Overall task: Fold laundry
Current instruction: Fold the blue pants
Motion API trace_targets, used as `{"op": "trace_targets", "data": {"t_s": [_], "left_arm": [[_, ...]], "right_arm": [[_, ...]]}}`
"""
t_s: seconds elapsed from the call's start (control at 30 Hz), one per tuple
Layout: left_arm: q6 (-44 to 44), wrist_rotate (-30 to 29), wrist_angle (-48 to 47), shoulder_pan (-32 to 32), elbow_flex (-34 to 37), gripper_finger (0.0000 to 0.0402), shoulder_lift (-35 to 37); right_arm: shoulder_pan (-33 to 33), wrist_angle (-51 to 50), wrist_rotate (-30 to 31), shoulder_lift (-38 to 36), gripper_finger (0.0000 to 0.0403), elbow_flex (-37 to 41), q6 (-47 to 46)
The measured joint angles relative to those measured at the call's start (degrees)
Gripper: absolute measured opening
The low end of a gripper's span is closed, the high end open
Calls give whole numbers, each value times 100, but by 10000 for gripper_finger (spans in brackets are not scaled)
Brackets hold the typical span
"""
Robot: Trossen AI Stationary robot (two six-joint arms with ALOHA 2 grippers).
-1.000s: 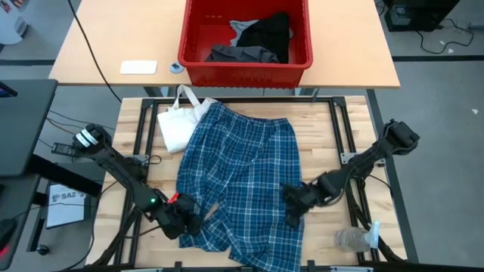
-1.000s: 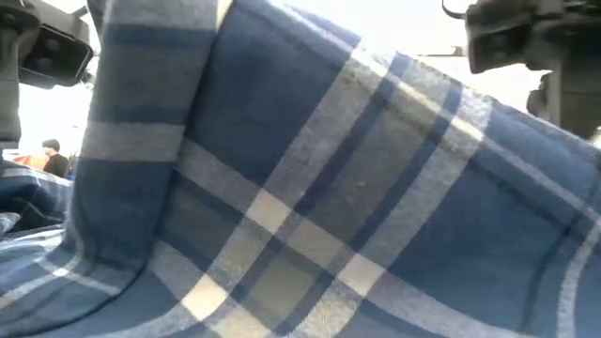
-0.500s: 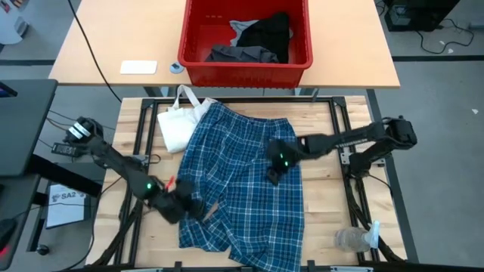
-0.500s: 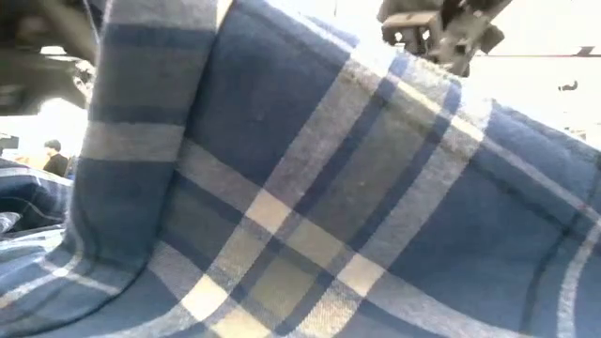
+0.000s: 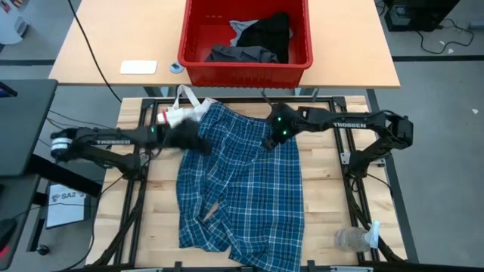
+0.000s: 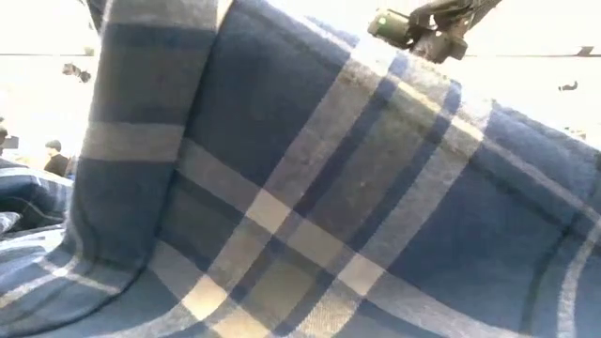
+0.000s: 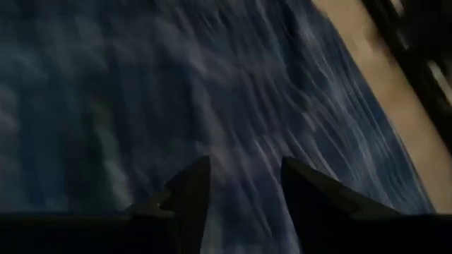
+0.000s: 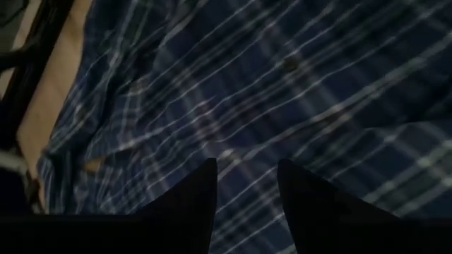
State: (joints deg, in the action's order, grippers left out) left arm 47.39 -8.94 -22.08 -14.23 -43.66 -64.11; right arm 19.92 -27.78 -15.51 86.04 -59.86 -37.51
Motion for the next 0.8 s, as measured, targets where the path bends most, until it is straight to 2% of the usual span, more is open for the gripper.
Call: {"op": "trace_targets", "data": {"t_s": [0.13, 0.23, 0.33, 0.4, 0.57, 0.7, 0.8], "left_arm": [[-1027, 574, 662, -1689, 2, 201, -211], [-1462, 1460, 1500, -2740, -9, 205, -695], [-1492, 2329, 2212, -3300, -4, 206, -1466], [-1427, 2639, 2354, -3465, -99, 206, -1948], [-1931, 2581, 1854, -3557, -796, 206, -2757], [-2471, 2016, 611, -3530, -1521, 206, -3216], [-2824, 1770, 23, -3506, -1927, 206, -3473]], "right_arm": [[370, -32, -82, 1, 158, 0, 134], [696, -10, -209, 2, 158, 0, 392], [1084, 34, -344, 2, 158, 0, 699], [1374, 96, -452, 2, 158, 0, 765], [2009, 359, -765, 2, 158, 0, 802], [2366, 463, -1011, 2, 158, 0, 917], [2510, 460, -1031, 4, 158, 0, 972]]}}
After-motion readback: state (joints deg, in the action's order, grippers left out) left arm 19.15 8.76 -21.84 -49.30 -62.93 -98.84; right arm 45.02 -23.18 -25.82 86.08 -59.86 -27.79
